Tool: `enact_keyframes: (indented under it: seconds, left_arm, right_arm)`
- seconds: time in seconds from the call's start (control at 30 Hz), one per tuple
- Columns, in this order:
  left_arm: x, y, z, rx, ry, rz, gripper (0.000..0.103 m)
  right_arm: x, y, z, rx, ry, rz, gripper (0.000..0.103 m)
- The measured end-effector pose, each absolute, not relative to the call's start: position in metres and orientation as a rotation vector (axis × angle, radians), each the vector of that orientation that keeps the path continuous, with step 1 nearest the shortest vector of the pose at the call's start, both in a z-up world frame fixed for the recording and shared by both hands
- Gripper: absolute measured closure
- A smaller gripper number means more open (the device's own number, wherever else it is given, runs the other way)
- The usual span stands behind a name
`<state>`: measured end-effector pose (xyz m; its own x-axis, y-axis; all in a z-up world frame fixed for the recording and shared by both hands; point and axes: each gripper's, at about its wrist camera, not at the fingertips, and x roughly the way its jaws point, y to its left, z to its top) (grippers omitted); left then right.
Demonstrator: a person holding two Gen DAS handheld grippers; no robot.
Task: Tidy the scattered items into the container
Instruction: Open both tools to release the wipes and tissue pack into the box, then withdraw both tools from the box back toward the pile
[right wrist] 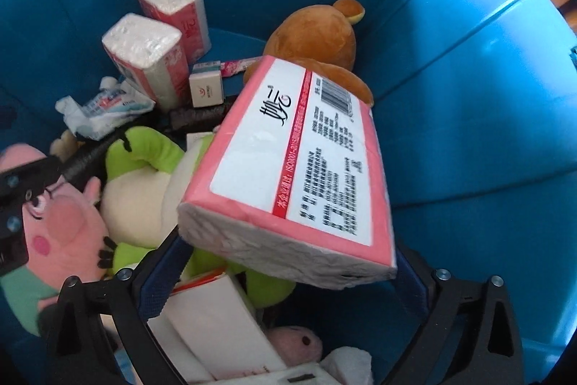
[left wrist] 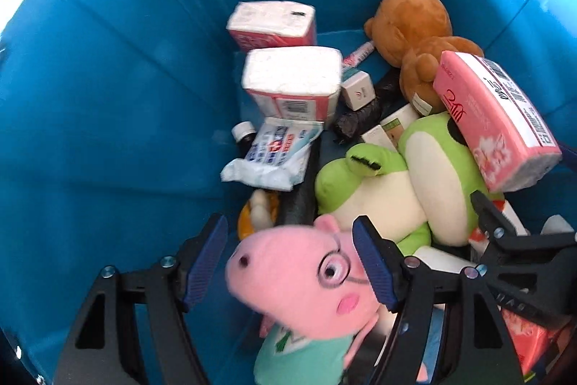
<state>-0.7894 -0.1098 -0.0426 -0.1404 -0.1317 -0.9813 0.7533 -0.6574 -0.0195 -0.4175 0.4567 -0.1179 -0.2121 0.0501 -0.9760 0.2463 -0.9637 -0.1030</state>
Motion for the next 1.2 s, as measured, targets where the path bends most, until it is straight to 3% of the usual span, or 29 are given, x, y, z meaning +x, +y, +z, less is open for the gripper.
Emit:
enact_keyframes:
  seconds: [0.77, 1.0, 1.2]
  left_arm:
    - [-0.635, -0.058, 0.106, 1.121, 0.712, -2.033, 0.032]
    - [-0.537, -0.066, 0.121, 1.023, 0.728, -2.027, 0.032]
    - [-0.430, -0.080, 0.101, 0.995, 0.754, -1.951, 0.032]
  right_arm:
    - [-0.340, 0.407, 0.046, 1.591, 0.446, -2.504, 0.001]
    - [-0.306, 0.341, 0.089, 1.502, 0.460, -2.548, 0.001]
    - [-0.278, 0.250, 0.116, 1.433, 0.437, -2.537, 0.001]
